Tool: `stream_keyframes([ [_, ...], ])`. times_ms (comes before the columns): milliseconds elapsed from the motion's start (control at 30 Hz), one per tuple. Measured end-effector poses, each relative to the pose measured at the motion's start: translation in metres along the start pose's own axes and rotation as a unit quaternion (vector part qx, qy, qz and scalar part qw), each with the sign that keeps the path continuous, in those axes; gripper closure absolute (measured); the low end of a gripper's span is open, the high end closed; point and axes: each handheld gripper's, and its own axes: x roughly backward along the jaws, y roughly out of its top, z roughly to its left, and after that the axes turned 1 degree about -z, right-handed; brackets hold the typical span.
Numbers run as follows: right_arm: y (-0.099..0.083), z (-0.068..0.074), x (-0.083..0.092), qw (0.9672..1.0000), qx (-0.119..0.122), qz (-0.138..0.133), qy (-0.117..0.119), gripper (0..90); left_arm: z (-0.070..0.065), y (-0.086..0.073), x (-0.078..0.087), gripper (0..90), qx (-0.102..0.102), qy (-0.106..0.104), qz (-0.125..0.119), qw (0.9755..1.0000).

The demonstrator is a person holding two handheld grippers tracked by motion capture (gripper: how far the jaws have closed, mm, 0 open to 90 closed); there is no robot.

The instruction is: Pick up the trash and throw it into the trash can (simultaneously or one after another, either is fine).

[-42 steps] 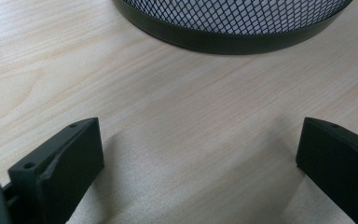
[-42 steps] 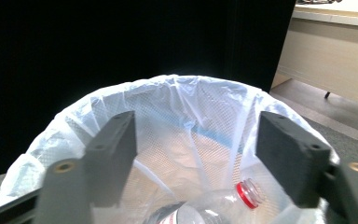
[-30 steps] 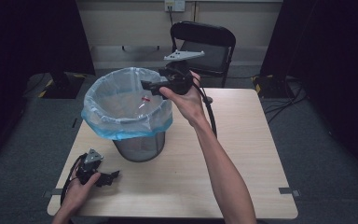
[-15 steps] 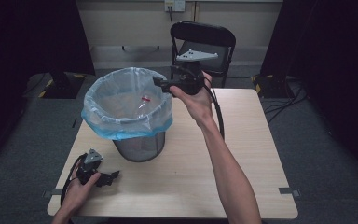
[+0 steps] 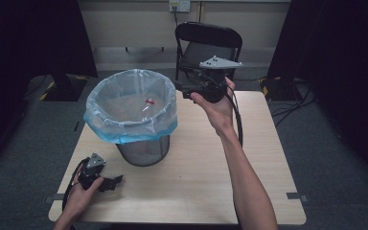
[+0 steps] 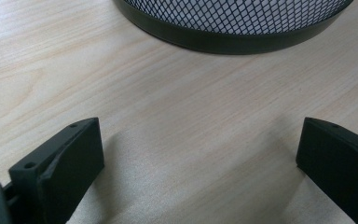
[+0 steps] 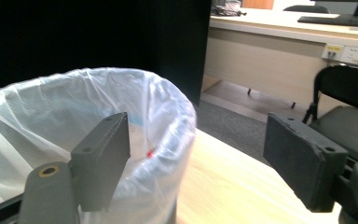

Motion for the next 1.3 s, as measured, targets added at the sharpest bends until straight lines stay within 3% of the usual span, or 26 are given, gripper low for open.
stream_keyframes([
  [500,-0.023,-0.02,0.026,0.9989,-0.005,0.024,-0.041,17.9,0.0,0.0,0.0,0.2,0.0,0.0,0.0,1.0],
  [833,-0.047,-0.036,0.04,0.9972,-0.026,0.041,-0.056,14.7,0.0,0.0,0.0,0.2,0.0,0.0,0.0,1.0],
  [1300,-0.081,-0.047,0.062,0.9937,-0.05,0.062,-0.079,14.8,0.0,0.0,0.0,0.1,0.0,0.001,0.0,1.0],
])
